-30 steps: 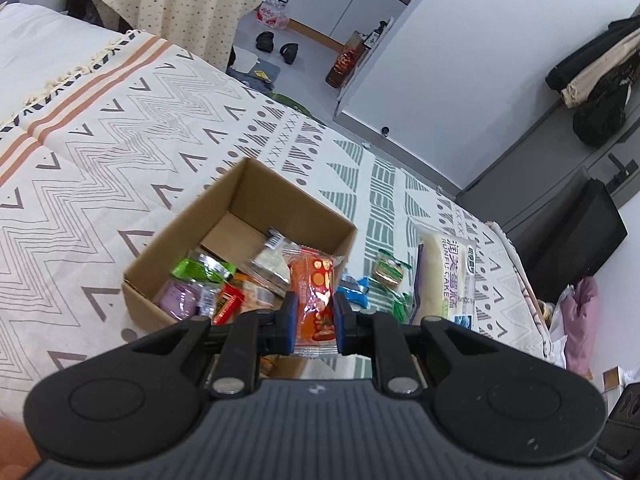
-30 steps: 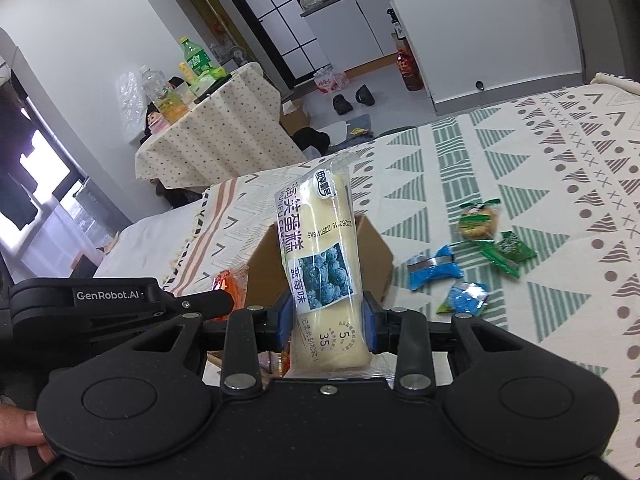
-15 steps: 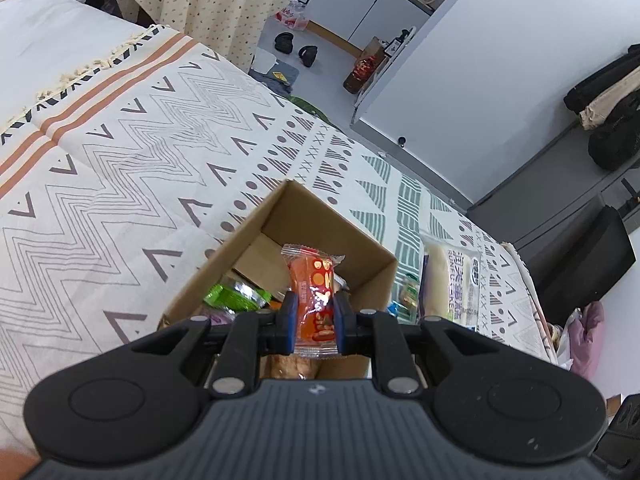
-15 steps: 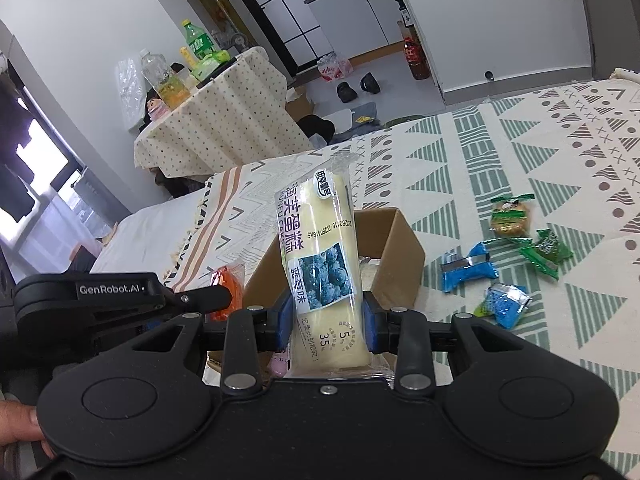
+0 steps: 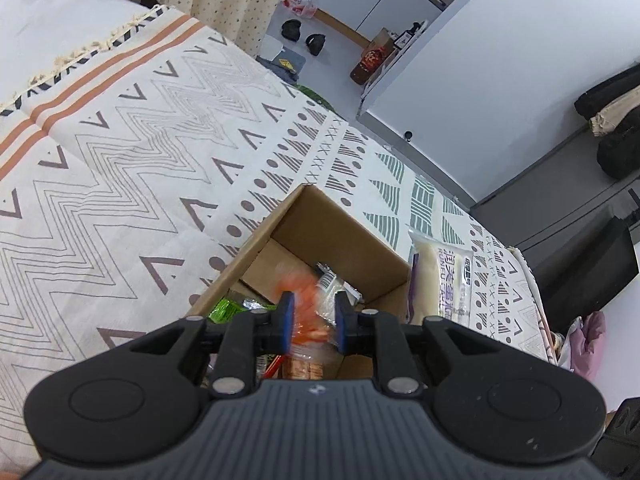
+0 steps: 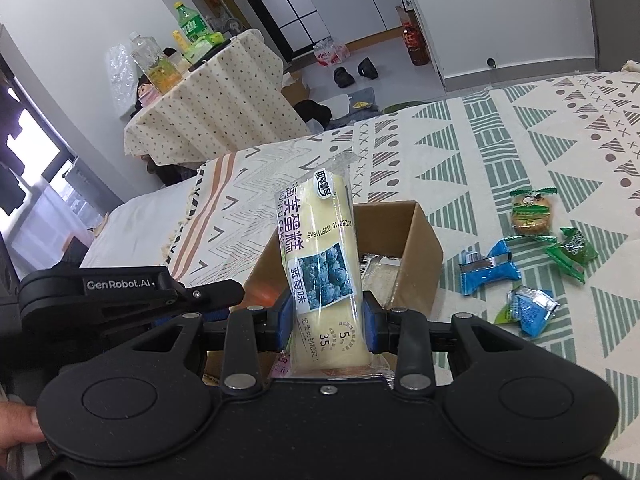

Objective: Organize snacks
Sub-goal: 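Open the left tool over the box while the right tool drops the cake packet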

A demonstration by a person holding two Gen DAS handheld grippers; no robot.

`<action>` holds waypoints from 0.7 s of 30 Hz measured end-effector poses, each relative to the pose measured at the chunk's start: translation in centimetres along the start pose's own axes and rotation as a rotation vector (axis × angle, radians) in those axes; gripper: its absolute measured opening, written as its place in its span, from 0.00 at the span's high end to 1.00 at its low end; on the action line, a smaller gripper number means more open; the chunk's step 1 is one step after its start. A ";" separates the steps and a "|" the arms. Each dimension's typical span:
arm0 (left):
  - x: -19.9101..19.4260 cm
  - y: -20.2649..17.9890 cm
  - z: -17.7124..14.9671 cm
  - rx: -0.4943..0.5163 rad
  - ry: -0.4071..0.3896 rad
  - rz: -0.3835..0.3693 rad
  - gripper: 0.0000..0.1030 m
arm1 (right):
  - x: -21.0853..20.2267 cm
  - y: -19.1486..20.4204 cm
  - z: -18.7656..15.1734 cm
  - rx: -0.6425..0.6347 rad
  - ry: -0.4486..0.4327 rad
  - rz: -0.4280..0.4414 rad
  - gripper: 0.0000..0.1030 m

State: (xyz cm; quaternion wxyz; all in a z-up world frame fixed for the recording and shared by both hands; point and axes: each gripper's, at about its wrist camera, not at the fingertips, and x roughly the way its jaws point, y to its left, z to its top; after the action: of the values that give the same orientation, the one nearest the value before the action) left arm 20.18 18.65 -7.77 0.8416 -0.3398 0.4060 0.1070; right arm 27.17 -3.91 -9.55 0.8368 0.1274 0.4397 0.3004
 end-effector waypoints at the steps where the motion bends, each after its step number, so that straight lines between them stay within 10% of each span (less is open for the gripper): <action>1: 0.1 0.1 0.0 -0.003 0.005 -0.002 0.80 | 0.2 0.1 0.1 0.001 0.002 -0.001 0.67; 12: -1.1 1.9 1.1 -0.025 -0.012 0.022 0.75 | 2.9 1.5 1.0 0.057 0.023 0.013 0.65; 16: -1.6 2.3 1.3 -0.026 -0.019 0.040 0.67 | 2.8 2.1 1.4 0.066 -0.001 0.079 0.34; 21: -2.1 2.4 1.2 -0.024 -0.030 0.056 0.57 | 2.1 2.1 1.2 0.035 0.000 0.071 0.33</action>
State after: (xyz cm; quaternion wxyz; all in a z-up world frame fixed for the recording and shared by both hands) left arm 18.50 21.40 -6.82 0.8401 -0.3368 0.4013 0.1408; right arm 28.23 -0.96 -9.24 0.8231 0.1576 0.4402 0.3222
